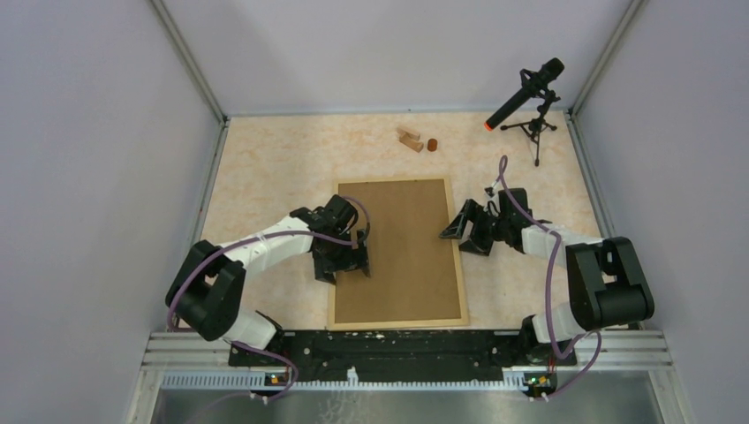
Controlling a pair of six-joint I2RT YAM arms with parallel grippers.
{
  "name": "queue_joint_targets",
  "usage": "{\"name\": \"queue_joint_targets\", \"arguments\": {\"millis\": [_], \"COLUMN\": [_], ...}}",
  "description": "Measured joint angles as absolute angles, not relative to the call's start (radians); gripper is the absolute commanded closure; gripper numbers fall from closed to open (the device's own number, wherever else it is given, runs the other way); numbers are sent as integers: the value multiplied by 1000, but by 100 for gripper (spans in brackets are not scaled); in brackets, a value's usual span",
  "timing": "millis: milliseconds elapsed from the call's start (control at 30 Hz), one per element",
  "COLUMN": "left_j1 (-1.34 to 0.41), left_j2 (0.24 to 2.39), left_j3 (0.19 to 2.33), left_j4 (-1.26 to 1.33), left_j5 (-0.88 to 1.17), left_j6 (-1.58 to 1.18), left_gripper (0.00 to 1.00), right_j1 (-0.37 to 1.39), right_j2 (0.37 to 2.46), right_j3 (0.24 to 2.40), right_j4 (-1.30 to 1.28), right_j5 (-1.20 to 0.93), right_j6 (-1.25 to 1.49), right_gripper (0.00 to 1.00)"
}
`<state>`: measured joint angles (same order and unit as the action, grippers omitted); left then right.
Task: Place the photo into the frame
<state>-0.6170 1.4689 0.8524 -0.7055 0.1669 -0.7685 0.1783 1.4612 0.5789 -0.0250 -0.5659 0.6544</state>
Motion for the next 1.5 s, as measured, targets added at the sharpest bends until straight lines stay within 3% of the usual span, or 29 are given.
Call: {"name": "queue_joint_targets", "arguments": {"millis": [233, 633, 967, 1100, 1267, 1500], "left_j1": [-601, -474, -461, -518, -711, -772], "left_j2": [1466, 1341, 1444, 1510, 1629, 1634], "left_j3": [839, 667, 708, 812, 997, 1038], "left_j4": [-688, -474, -464, -579, -760, -778], "left_j5": [202, 467, 545, 454, 164, -99], "left_j6": [-748, -735, -753, -751, -730, -648], "left_gripper": [4, 5, 2, 2, 4, 3], "right_j1": [178, 165, 170, 177, 181, 210], "right_j2": [1465, 1509, 1520, 1514, 1513, 1513], "right_j3": [579, 582, 568, 562, 563, 565], "right_j4": [-21, 108, 212, 218, 217, 182], "right_j5": [-571, -562, -500, -483, -475, -508], "right_j6": [654, 654, 663, 667, 673, 683], "right_gripper": [20, 20, 20, 20, 20, 20]}}
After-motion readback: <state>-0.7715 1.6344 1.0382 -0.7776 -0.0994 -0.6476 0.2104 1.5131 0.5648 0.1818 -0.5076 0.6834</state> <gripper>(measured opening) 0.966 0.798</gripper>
